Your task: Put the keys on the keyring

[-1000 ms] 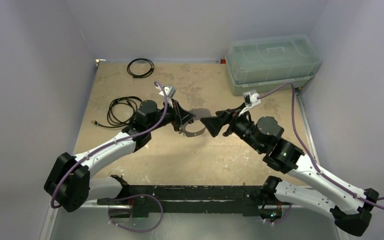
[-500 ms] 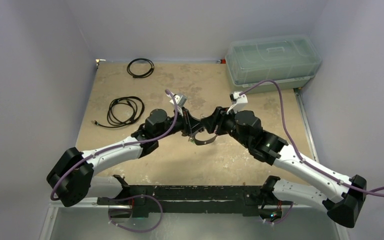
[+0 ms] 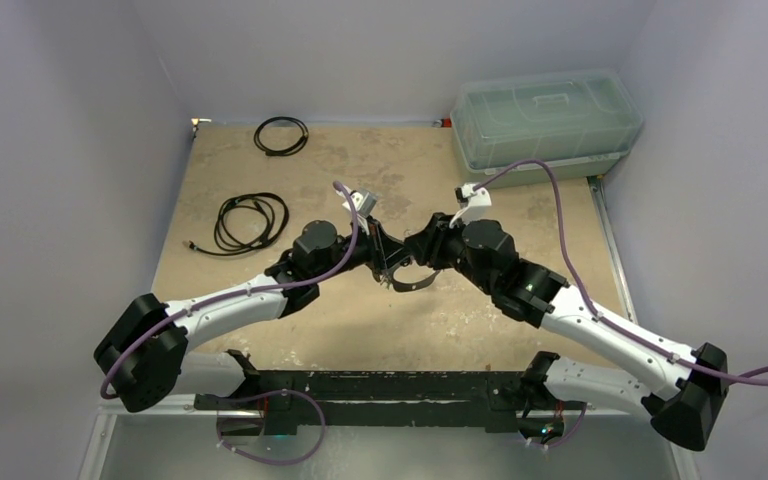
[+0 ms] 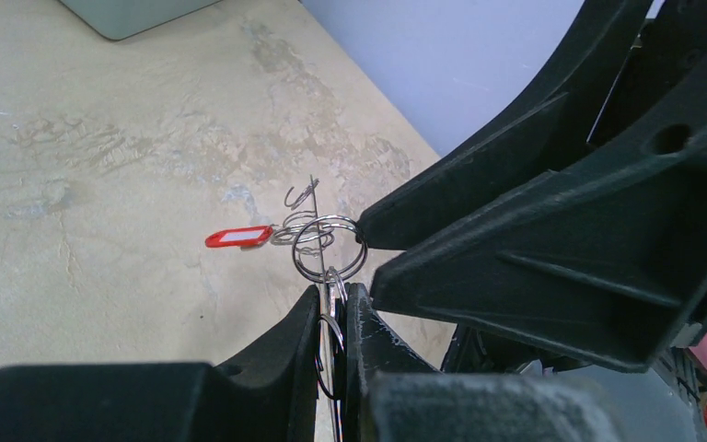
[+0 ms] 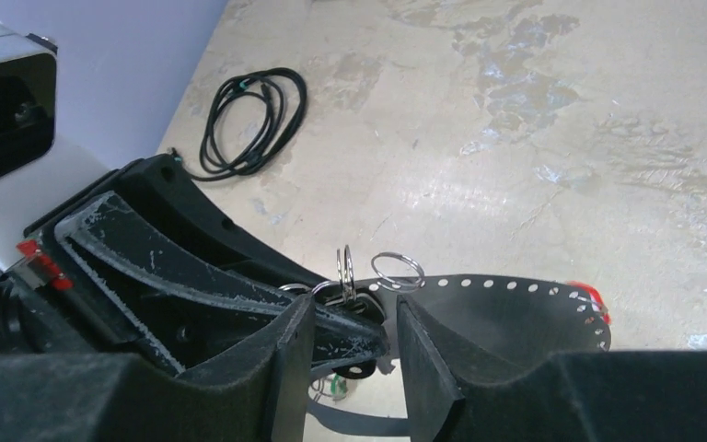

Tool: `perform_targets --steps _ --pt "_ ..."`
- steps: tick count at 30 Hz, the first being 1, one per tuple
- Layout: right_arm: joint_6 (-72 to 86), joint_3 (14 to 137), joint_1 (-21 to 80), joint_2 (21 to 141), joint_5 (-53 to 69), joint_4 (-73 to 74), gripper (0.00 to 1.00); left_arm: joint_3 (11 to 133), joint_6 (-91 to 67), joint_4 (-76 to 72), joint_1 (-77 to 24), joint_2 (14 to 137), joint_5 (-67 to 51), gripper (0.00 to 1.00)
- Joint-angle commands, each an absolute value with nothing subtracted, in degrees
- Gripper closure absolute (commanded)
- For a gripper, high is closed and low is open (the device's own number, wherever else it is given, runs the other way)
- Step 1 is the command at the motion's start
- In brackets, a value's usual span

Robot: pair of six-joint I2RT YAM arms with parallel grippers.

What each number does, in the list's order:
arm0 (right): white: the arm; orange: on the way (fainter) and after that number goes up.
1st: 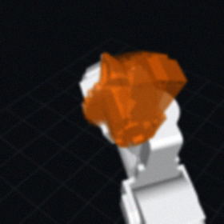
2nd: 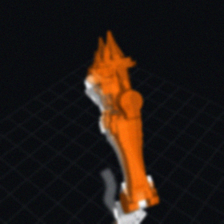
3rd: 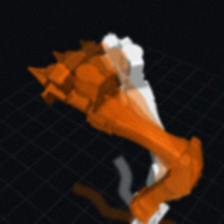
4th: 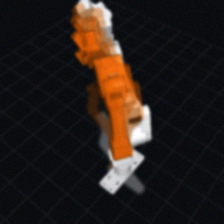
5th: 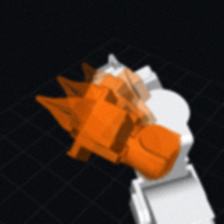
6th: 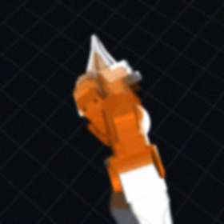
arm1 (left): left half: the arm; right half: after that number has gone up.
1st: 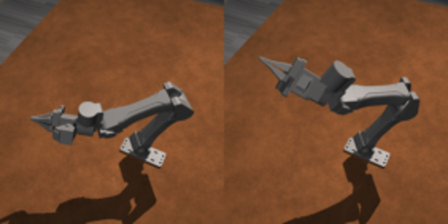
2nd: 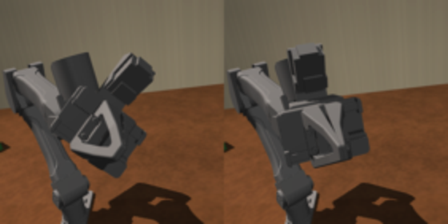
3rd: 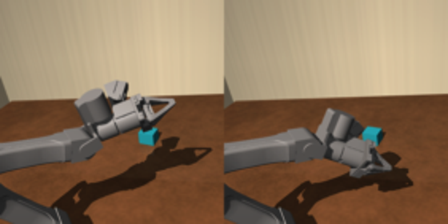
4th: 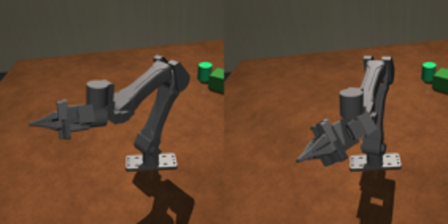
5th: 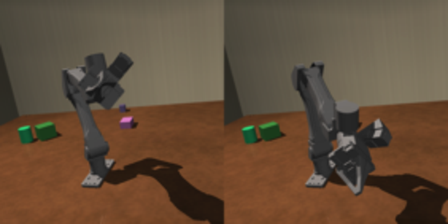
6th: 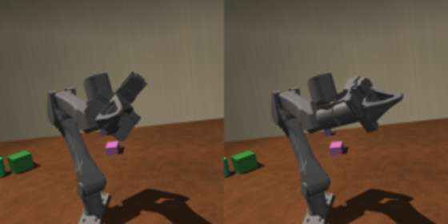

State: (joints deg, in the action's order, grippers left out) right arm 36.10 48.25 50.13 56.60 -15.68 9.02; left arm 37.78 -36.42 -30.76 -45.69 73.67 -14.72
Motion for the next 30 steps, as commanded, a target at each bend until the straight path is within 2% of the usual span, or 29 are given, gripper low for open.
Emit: perform_targets --steps 1,13,19,23,27,30 --pt "36.7 50.6 49.9 57.3 -17.9 7.2 0.60 39.0 -36.7 -36.3 -46.2 73.2 -14.8 1.00" --pt "36.1 50.9 49.8 59.0 -17.7 6.1 0.66 39.1 -36.4 -36.9 -46.7 73.5 -15.5 1.00" --pt "36.3 50.7 49.8 59.7 -16.3 5.4 0.72 39.1 -36.1 -37.3 -47.1 73.4 -15.6 1.00" --pt "35.9 50.3 49.8 59.9 -15.7 4.5 0.80 39.0 -36.0 -37.4 -47.2 73.5 -15.7 1.00" --pt "34.5 49.9 49.8 59.6 -14.1 4.0 1.00 39.0 -35.7 -37.3 -47.4 73.5 -15.7 1.00" --pt "33.1 50.4 49.8 58.9 -13.2 5.0 1.00 39.0 -34.1 -36.5 -47.4 73.1 -15.5 1.00"
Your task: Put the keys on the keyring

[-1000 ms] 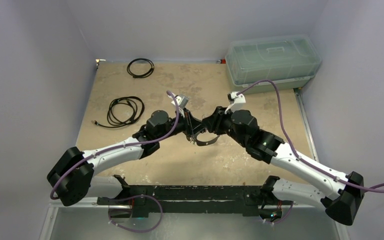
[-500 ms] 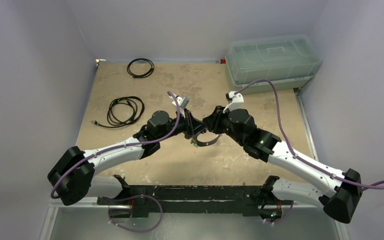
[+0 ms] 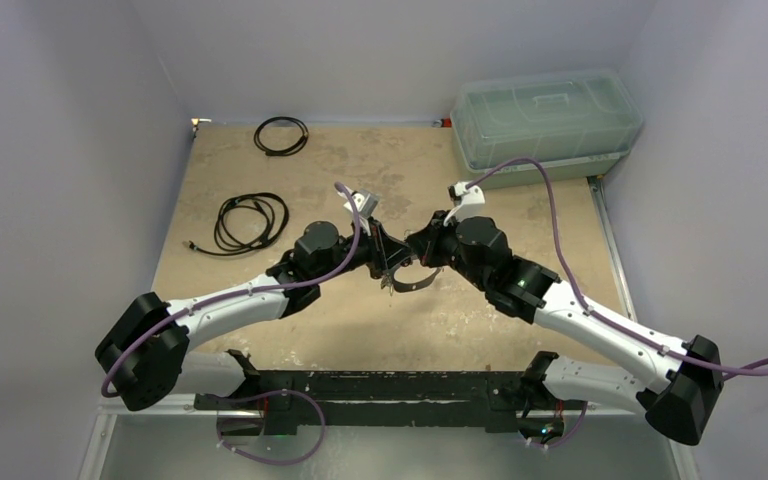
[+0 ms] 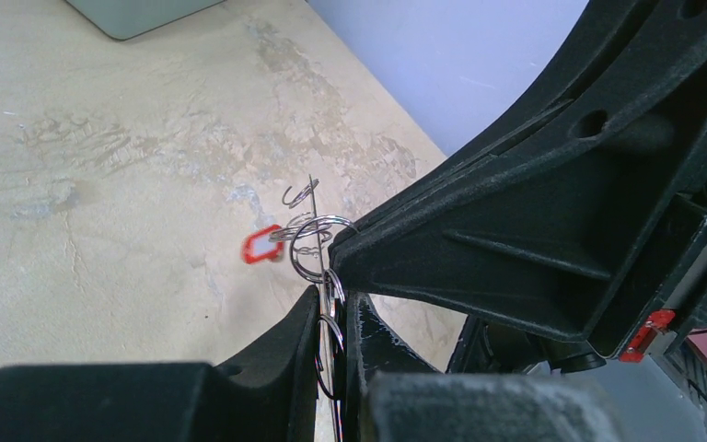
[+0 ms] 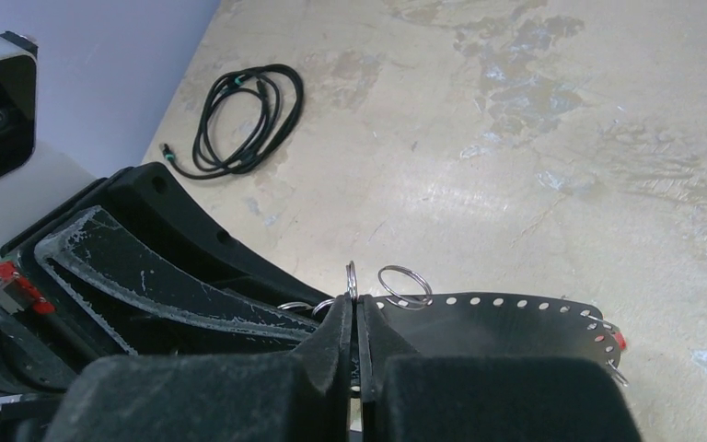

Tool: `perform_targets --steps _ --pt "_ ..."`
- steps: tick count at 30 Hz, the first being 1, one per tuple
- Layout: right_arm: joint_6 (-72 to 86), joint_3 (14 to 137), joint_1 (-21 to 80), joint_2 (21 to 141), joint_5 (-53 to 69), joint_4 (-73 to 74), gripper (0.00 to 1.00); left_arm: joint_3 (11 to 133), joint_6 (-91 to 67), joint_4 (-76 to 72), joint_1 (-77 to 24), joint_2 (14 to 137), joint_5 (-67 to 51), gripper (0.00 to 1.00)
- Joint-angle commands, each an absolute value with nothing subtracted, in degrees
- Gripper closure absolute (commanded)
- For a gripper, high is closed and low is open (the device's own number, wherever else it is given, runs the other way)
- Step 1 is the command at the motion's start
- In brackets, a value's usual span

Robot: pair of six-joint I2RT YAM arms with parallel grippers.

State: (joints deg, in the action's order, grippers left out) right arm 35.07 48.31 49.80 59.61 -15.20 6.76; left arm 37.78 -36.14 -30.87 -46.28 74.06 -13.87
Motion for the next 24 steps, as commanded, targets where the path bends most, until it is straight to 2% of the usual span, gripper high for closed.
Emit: perform_targets --steps 1,8,24 --pt "32.6 50.7 49.7 58.7 -12.6 5.5 1.00 39.1 -33.0 -36.0 -47.5 72.9 -15.5 1.00" --pt "30.2 54.3 48.7 58.6 -8.0 10.2 1.00 40.7 -20.1 -28.4 -49.2 70.4 -15.0 1.00" --pt "27.7 65.2 48.5 63.2 -6.2 23.8 1.00 41.4 -5.3 -24.0 -52.1 69.2 -7.9 1.00"
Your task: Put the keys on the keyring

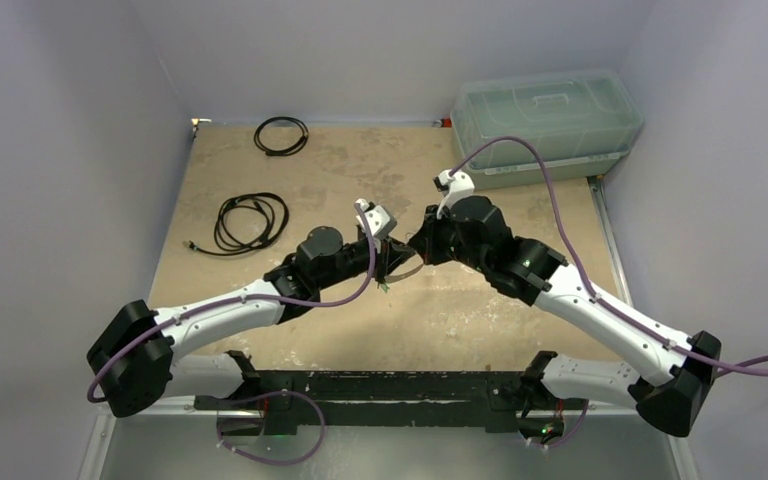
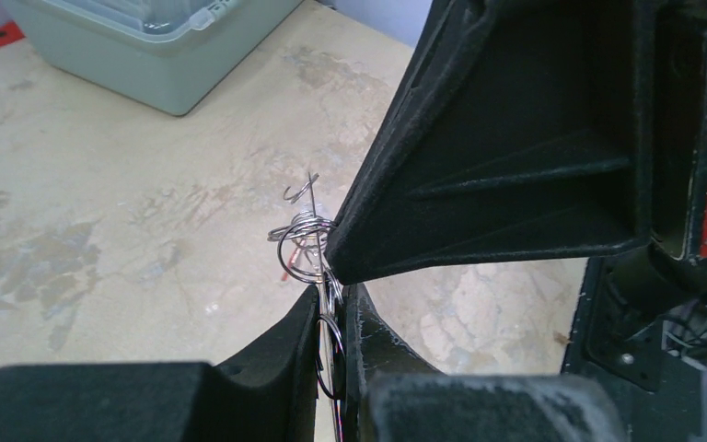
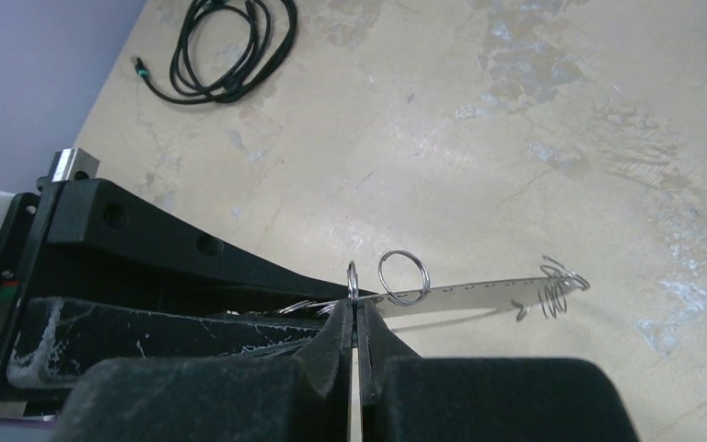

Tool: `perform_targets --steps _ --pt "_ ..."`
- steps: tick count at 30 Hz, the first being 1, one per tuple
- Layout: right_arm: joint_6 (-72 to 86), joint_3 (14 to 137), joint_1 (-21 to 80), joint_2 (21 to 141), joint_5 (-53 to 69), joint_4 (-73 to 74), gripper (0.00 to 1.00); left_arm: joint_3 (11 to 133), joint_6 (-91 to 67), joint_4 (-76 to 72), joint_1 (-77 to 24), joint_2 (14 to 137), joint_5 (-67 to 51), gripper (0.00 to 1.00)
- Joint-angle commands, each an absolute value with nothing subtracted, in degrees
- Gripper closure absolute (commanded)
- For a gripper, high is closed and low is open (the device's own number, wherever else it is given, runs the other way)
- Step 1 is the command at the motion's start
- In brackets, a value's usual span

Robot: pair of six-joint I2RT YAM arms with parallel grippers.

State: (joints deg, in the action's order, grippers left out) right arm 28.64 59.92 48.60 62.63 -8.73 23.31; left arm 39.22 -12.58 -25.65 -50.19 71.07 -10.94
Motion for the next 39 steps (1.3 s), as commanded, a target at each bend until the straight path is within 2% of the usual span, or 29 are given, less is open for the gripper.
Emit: perform_targets --steps 1,12,26,36,39 --pt "27.7 65.5 48.5 63.2 -5.8 24.1 1.00 41.1 -4.1 -24.0 -52.4 68.8 -7.6 1.00" --pt "23.7 72.6 47.6 66.3 -3.3 31.7 1.00 38.3 8.1 -27.1 -55.2 66.1 -11.6 1.00" --pt "19.1 80.4 47.0 70.9 1.9 40.7 1.00 37.4 21.0 -25.0 -57.8 64.8 -7.8 1.00" --pt "18.2 81.0 46.5 71.2 1.8 40.5 1.00 35.9 18.8 -29.0 -57.9 64.5 -5.5 1.00" --pt "18.5 81.3 46.0 69.5 0.6 38.5 0.83 35.6 16.8 -30.7 -57.9 64.7 -6.2 1.00"
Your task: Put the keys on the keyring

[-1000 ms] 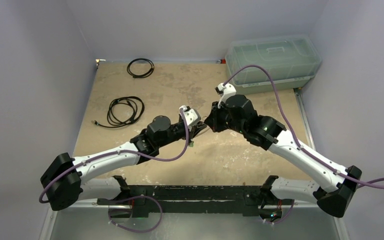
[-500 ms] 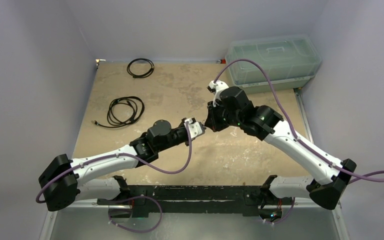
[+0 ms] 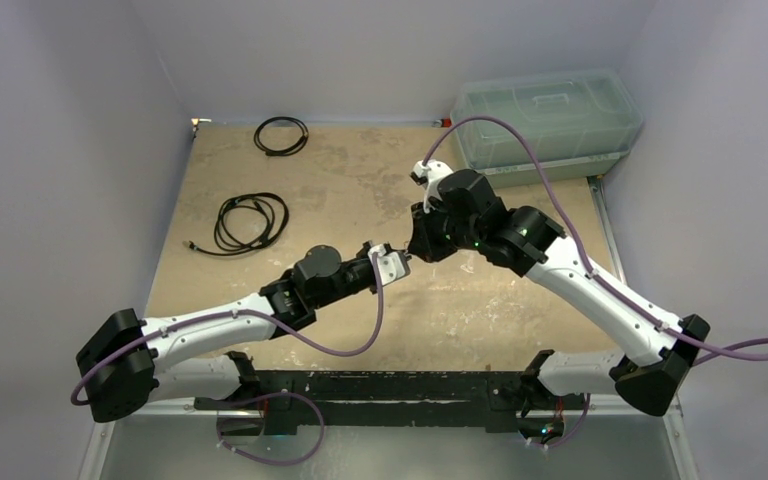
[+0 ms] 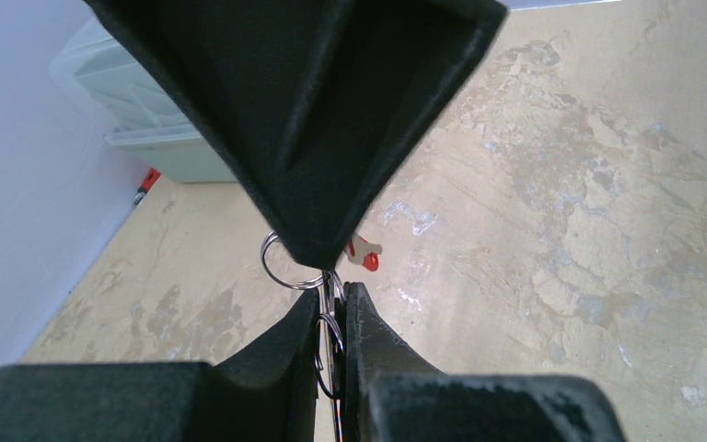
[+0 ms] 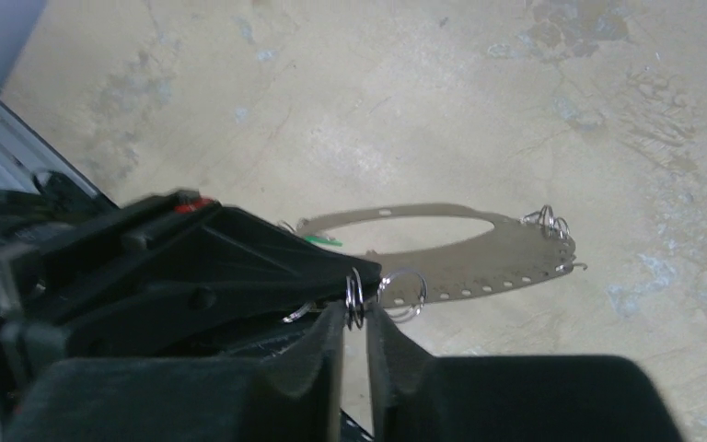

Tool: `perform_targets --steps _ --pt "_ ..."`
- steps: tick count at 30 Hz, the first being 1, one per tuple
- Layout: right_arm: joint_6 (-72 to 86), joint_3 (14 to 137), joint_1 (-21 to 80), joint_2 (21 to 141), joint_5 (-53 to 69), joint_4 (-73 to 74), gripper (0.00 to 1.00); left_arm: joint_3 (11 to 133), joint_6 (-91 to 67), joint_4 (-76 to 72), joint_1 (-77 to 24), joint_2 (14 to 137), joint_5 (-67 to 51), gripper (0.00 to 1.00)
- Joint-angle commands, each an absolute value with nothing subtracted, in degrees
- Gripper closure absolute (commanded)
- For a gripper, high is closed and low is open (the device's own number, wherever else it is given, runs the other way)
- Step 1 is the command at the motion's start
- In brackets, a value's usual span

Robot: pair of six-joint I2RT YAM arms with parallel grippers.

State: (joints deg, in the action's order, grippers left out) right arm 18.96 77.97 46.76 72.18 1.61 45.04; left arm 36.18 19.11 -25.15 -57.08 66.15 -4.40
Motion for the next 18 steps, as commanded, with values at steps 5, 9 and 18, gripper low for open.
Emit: perform_targets --steps 5,9,18 --pt "19.6 79.5 45.5 65.6 -3.3 34.5 0.47 37.0 11.3 -32.0 -57.9 66.9 -3.8 1.00" --pt "23.5 72.0 45.5 59.0 -6.1 26.2 0.38 38.6 6.6 -33.4 -57.9 69.1 -2.1 1.00" --pt "29.4 58.5 45.6 50.5 -9.6 16.4 0.42 40.1 -6.6 -39.5 -58.0 71.1 3.0 1.00"
